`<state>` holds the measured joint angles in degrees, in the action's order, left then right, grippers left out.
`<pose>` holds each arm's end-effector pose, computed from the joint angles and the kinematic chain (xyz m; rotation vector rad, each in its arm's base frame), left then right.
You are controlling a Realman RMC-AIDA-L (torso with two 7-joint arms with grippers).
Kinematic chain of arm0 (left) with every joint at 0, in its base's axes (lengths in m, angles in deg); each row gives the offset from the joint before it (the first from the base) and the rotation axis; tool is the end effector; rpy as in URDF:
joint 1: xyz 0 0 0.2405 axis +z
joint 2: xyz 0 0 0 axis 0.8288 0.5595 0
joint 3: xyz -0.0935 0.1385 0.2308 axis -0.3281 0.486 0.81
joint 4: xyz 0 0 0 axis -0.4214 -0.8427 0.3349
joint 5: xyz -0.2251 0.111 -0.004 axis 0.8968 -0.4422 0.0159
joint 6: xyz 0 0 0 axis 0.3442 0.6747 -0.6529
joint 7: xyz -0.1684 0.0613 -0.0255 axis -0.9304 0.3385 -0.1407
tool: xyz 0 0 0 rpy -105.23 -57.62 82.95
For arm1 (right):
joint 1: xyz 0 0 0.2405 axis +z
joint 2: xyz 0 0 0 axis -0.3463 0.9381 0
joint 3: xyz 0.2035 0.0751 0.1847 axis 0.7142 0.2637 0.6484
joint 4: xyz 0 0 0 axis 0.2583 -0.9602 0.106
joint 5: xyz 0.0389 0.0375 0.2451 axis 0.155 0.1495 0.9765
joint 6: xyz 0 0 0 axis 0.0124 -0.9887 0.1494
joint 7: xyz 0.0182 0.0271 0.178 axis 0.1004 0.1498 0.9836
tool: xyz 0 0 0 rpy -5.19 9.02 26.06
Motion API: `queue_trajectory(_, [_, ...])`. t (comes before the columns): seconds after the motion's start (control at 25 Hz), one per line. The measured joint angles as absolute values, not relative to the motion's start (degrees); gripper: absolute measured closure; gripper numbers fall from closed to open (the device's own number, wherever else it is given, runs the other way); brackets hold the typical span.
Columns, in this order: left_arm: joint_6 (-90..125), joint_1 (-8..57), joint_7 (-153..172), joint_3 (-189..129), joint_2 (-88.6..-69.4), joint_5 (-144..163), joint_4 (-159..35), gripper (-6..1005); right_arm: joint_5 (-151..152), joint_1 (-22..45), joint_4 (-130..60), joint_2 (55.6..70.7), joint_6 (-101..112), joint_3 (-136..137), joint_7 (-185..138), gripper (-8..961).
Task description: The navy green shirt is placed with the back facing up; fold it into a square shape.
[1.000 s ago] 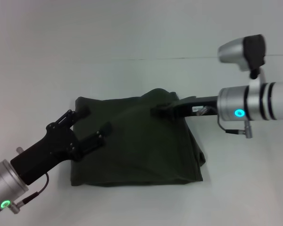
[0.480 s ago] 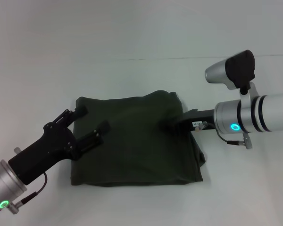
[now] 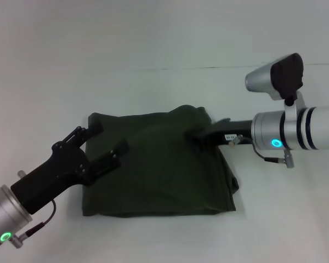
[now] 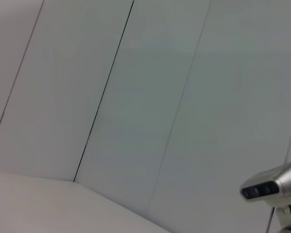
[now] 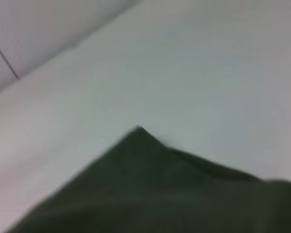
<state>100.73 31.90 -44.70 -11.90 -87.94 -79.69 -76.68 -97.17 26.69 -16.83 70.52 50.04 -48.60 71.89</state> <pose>-0.3126 0.3348 -0.0848 -2.2321 -0.6748 -1.1937 0.2496 0.4771 -0.1377 -2.5613 0.9663 0.3502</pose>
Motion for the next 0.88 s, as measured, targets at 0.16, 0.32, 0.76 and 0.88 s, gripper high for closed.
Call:
queue_trajectory(0.16, [100.7, 31.9, -44.6, -12.1, -88.00, -79.1, -76.6, 95, -93.4, 27.3, -16.5, 70.55, 51.6, -49.0, 69.3, 953])
queue_trajectory(0.32, [100.6, 32.1, -44.6, -12.1, -88.03, -79.0, -76.7, 95, -93.1, 29.8, -17.8, 71.00, 49.3, -50.3, 67.7, 953])
queue_trajectory(0.76, [99.3, 32.6, -44.6, -12.8, -87.94, -78.9, -76.8, 96, -89.1, 35.9, -26.1, 71.84, 36.7, -57.6, 61.4, 954])
queue_trajectory(0.88, [99.0, 32.6, -44.7, -12.8, -87.94, -78.8, -76.8, 96, -89.1, 36.0, -26.8, 71.85, 35.4, -58.5, 61.7, 954])
